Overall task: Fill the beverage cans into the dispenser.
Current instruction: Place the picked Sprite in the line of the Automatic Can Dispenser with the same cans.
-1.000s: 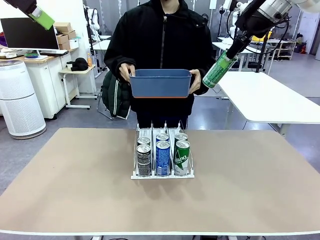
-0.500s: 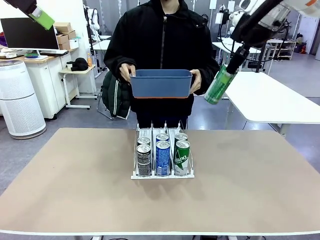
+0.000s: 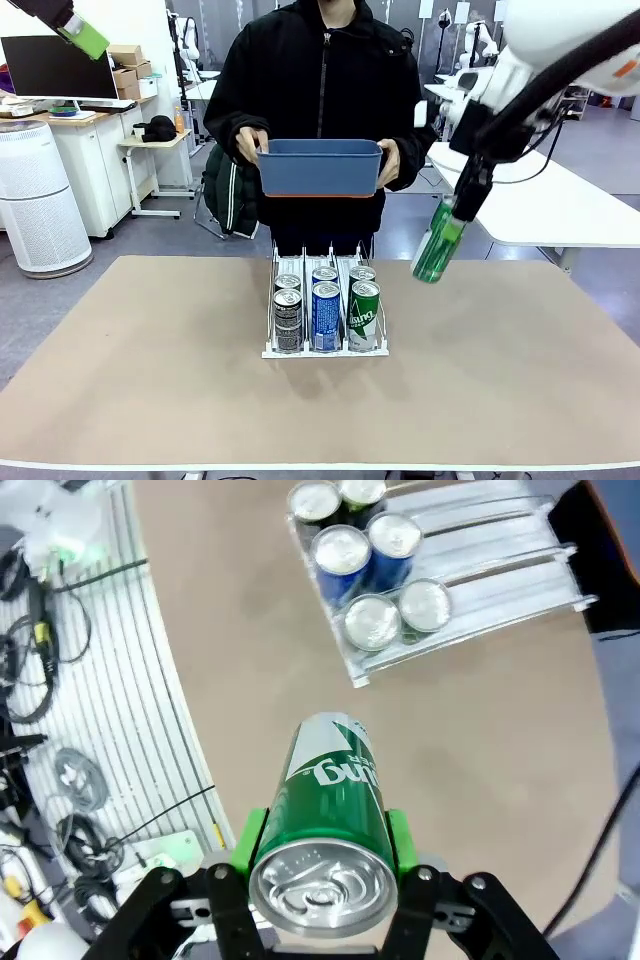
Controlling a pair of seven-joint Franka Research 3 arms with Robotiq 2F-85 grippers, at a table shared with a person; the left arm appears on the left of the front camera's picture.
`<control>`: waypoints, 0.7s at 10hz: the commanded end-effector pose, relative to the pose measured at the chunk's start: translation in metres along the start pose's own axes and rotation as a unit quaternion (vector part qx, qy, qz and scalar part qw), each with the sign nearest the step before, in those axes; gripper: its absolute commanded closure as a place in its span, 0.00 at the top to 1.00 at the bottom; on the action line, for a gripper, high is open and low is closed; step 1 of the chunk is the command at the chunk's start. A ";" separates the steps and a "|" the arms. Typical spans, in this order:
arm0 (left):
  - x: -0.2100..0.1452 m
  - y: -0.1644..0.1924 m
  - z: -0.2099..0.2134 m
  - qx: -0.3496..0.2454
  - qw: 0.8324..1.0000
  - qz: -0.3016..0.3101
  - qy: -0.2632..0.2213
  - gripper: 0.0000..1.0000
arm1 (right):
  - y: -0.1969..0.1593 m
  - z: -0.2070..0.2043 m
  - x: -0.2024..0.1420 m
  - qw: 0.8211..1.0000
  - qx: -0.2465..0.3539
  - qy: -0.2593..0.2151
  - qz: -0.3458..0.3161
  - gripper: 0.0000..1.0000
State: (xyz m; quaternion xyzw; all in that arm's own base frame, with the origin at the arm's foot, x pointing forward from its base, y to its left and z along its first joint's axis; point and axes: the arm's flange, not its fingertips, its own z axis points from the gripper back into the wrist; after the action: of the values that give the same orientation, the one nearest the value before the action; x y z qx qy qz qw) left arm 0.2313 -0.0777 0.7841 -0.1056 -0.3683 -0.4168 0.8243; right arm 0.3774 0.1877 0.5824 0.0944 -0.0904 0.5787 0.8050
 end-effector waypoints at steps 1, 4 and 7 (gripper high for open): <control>0.001 0.000 0.000 0.000 1.000 0.006 -0.003 1.00 | 0.002 -0.021 0.004 1.000 0.007 0.011 0.020 0.58; 0.001 0.000 0.000 0.000 1.000 0.006 -0.003 1.00 | 0.005 -0.060 0.016 0.999 0.021 0.019 0.036 0.58; 0.001 0.000 0.000 0.000 1.000 0.006 -0.003 1.00 | 0.006 -0.064 0.016 0.999 0.034 0.031 0.024 0.58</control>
State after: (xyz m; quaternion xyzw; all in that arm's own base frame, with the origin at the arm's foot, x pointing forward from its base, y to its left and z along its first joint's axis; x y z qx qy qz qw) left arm 0.2313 -0.0777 0.7841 -0.1055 -0.3683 -0.4168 0.8243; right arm 0.3846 0.2245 0.5120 0.1063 -0.0351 0.6039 0.7891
